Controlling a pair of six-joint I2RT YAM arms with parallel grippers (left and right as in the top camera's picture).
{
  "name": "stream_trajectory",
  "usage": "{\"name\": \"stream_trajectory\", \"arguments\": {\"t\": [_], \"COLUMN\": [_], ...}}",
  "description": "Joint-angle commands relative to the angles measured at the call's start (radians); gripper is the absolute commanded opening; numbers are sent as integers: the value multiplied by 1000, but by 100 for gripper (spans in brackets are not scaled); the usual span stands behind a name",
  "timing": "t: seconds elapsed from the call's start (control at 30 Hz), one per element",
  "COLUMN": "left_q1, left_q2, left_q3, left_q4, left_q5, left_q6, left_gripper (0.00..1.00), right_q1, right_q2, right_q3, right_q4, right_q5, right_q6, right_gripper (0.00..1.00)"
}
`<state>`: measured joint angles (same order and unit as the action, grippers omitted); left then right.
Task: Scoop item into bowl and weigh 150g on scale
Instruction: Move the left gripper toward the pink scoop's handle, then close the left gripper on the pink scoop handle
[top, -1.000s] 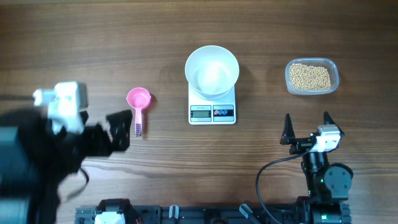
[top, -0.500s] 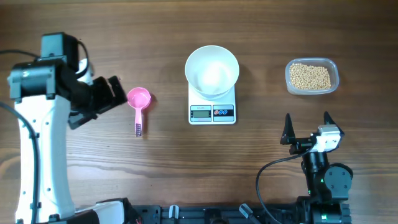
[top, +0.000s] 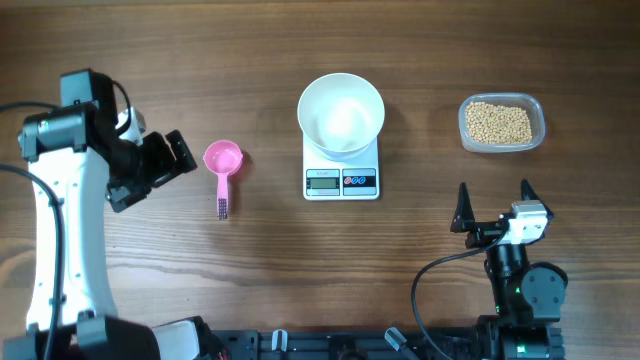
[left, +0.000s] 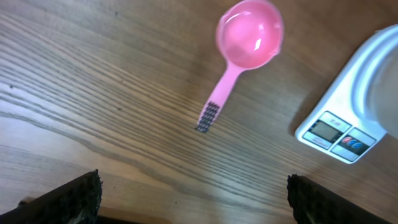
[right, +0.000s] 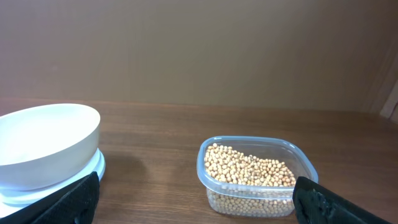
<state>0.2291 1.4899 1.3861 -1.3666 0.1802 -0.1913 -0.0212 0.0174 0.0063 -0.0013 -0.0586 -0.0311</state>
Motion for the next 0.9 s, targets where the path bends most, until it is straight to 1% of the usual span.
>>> {"name": "stream_trajectory", "arguments": {"t": [0.0, 0.1, 0.27, 0.4, 0.43, 0.5, 0.6, 0.7, 0.77, 0.83, 0.87], "left_q1": [25, 24, 25, 25, 25, 25, 25, 24, 25, 24, 24], "left_q2": [67, 122, 229, 322, 341, 362, 393, 426, 452, 474, 484], "left_q3": [-70, -119, -126, -126, -126, -126, -126, -126, -127, -127, -127], "left_q4": [38, 122, 164, 187, 196, 207, 221, 222, 224, 227, 228], "left_q5": [132, 209, 215, 219, 220, 224, 224, 231, 320, 370, 370], "left_q6": [87, 86, 89, 161, 175, 190, 234, 246, 311, 327, 327], "left_gripper": [100, 100, 100, 100, 98, 91, 90, 90, 89, 88, 88], "right_q1": [5, 5, 5, 5, 5, 5, 5, 5, 5, 5, 5], "right_q2": [-3, -3, -3, -3, -3, -3, -3, -3, -3, -3, -3], "right_q3": [-1, -1, -1, -1, -1, -1, -1, -1, -1, -1, -1], "right_q4": [4, 4, 4, 4, 4, 4, 4, 3, 4, 4, 4], "right_q5": [14, 14, 14, 14, 14, 14, 14, 14, 14, 14, 14], "right_q6": [5, 5, 6, 6, 6, 6, 6, 5, 6, 6, 5], "right_gripper": [100, 100, 100, 100, 100, 100, 100, 100, 100, 100, 100]}}
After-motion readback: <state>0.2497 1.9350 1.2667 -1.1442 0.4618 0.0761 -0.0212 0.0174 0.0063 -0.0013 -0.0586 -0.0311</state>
